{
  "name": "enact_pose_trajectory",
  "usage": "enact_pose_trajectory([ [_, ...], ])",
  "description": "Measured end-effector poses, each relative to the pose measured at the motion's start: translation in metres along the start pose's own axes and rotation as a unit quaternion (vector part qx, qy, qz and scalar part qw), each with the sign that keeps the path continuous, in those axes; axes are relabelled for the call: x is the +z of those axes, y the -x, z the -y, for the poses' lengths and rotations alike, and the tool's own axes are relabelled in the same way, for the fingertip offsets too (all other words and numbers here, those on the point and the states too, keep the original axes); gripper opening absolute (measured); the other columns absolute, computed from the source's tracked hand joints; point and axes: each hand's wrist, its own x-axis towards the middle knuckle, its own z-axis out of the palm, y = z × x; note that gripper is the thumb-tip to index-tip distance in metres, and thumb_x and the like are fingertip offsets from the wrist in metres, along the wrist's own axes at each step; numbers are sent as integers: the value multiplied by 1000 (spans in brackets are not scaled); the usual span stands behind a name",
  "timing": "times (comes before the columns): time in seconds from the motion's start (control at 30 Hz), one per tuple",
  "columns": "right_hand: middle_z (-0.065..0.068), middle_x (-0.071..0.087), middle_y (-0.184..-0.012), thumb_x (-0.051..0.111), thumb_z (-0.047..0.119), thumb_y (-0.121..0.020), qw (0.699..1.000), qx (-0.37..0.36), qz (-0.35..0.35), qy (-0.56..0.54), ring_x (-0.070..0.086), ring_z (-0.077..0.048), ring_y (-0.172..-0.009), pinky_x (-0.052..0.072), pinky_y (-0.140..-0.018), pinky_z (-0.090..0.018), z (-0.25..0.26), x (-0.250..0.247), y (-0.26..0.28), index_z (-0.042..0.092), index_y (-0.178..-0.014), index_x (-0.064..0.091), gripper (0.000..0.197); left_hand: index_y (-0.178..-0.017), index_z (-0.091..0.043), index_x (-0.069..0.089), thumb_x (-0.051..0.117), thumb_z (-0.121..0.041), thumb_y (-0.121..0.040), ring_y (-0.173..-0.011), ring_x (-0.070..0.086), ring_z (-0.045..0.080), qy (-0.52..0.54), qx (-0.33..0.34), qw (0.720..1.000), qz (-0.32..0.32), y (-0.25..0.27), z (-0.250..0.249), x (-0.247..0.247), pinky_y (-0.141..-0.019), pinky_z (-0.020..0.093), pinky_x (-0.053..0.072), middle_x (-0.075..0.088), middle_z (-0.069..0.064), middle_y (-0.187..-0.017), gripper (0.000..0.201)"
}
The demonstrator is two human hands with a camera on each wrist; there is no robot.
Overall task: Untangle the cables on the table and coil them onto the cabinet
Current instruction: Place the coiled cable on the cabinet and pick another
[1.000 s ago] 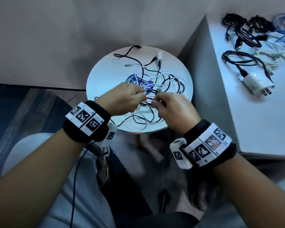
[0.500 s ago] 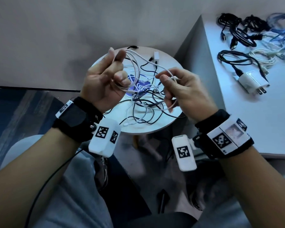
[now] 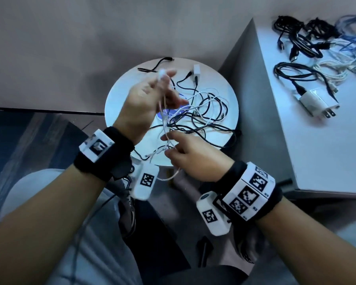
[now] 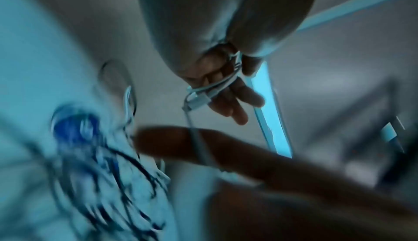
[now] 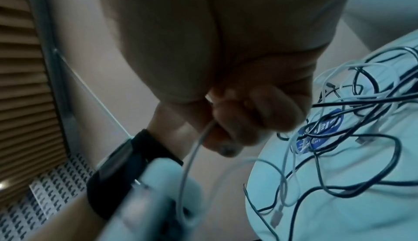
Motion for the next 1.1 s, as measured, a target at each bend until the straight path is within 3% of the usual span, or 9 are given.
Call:
enact_pose_trajectory([
  [0.07, 11, 57, -72, 55, 19, -98, 1000, -8, 4, 9, 53, -12, -72, 41, -71, -27, 0, -2, 1, 23, -116, 62, 19, -123, -8, 59, 42, -26, -108, -98, 71, 23, -262, 96, 958, 65, 5, 4, 2, -84, 39, 56, 72, -3, -78, 29],
  [0.13, 8, 59, -70, 54, 17, -98, 999, -22, -29, 23, 56, -16, -71, 42, -69, -29, 1, -10, 2, 26, -90, 61, 14, -108, -12, 60, 42, -31, -106, -89, 69, 32, -445, 148, 872, 140, 10, 11, 2, -75, 42, 53, 68, -5, -77, 26],
  [0.23, 4, 61, -65, 53, 20, -100, 997, -11, -67, 22, 58, -12, -60, 44, -61, -24, 1, -26, 4, 23, -80, 59, 21, -83, -16, 49, 42, -33, -103, -58, 43, 17, -509, 98, 838, 169, 9, 13, 0, -61, 36, 38, 46, -9, -60, 27],
  [0.37, 6, 55, -61, 56, 32, -99, 989, 21, -129, 68, 54, -12, -60, 44, -62, -32, -11, -47, 3, 26, -85, 64, 17, -79, -3, 65, 48, -37, -106, -48, 38, 6, -427, -55, 882, 192, 3, 1, -4, -51, 22, 31, 41, -10, -48, 46],
  [0.53, 8, 53, -57, 53, 39, -101, 978, -1, -205, 48, 49, -9, -57, 39, -59, -29, -16, -62, 4, 24, -91, 65, 22, -76, -8, 63, 53, -35, -101, -43, 21, 9, -80, -174, 956, 223, -3, -7, -9, -45, 22, 17, 29, -7, -48, 38],
  [0.67, 0, 42, -56, 48, 23, -106, 954, -27, -199, -222, 50, -25, -54, 51, -56, -29, -10, -53, -1, 25, -99, 67, 21, -73, -19, 59, 39, -36, -105, -36, 18, 6, 149, -211, 946, 198, 0, -3, -2, -42, 23, 21, 28, -11, -44, 41],
  [0.77, 1, 28, -56, 45, 23, -107, 904, 8, -135, -406, 36, -17, -43, 42, -42, -25, -5, -48, -2, 24, -93, 64, 24, -81, -18, 53, 32, -38, -106, -30, 28, 5, 279, -224, 915, 185, 2, -7, 4, -40, 19, 33, 37, -9, -43, 38],
  [0.97, 5, 38, -56, 46, 28, -106, 969, 28, -103, -222, 29, -9, -38, 24, -38, -22, -19, -23, -9, 22, -101, 63, 19, -104, -3, 69, 28, -30, -109, -60, 69, 8, 350, -167, 921, 47, -3, -8, 6, -61, 21, 56, 69, -5, -65, 49],
  [1.1, 13, 48, -54, 52, 29, -102, 989, 33, -35, -142, 44, -5, -49, 34, -53, -26, -20, -8, -10, 18, -116, 66, 22, -122, -3, 54, 29, -22, -111, -84, 75, 21, 99, -67, 992, 45, -3, 0, 7, -76, 28, 57, 76, 5, -84, 33],
])
